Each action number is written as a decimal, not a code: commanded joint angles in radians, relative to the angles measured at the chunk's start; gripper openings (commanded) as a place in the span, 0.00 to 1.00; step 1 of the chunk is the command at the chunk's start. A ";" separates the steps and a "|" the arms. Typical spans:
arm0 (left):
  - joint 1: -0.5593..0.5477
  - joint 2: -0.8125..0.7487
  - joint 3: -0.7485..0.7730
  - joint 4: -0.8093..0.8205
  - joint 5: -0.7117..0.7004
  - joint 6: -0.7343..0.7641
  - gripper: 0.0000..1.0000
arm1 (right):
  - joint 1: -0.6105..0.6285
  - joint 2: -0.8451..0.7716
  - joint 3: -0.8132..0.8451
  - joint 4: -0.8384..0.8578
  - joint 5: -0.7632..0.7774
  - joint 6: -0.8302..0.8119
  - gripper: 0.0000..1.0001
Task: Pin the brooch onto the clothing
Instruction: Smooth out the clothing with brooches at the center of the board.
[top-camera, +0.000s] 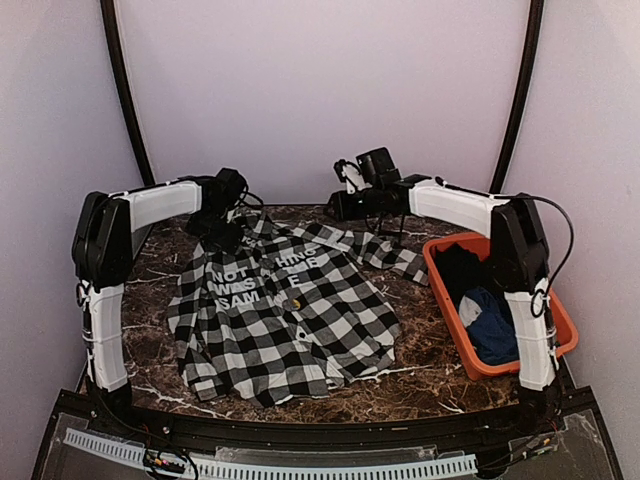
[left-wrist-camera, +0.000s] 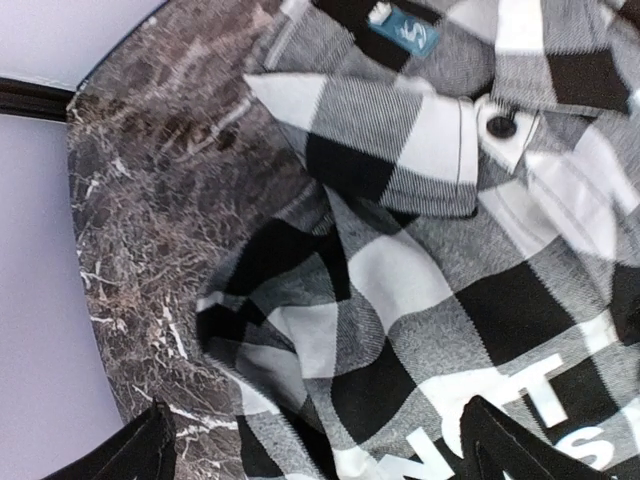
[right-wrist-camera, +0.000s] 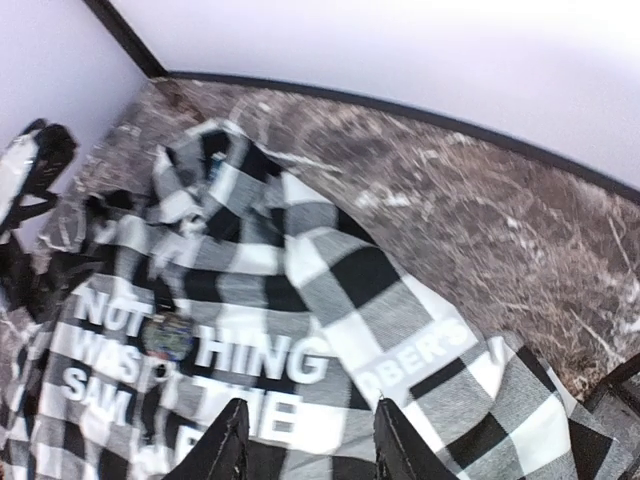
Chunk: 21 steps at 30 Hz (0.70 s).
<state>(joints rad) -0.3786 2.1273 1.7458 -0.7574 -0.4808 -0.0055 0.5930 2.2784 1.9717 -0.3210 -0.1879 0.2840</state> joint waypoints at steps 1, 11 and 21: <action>0.001 -0.150 0.015 0.074 0.073 -0.076 0.99 | 0.060 -0.170 -0.118 0.064 -0.045 -0.045 0.42; 0.001 -0.149 -0.110 0.366 0.819 -0.215 0.82 | 0.147 -0.447 -0.497 0.149 -0.065 0.029 0.44; 0.001 0.009 -0.139 0.506 1.058 -0.357 0.50 | 0.174 -0.605 -0.654 0.132 -0.009 0.063 0.45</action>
<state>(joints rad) -0.3775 2.1197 1.6333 -0.3054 0.4526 -0.2901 0.7490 1.7405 1.3365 -0.2150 -0.2272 0.3233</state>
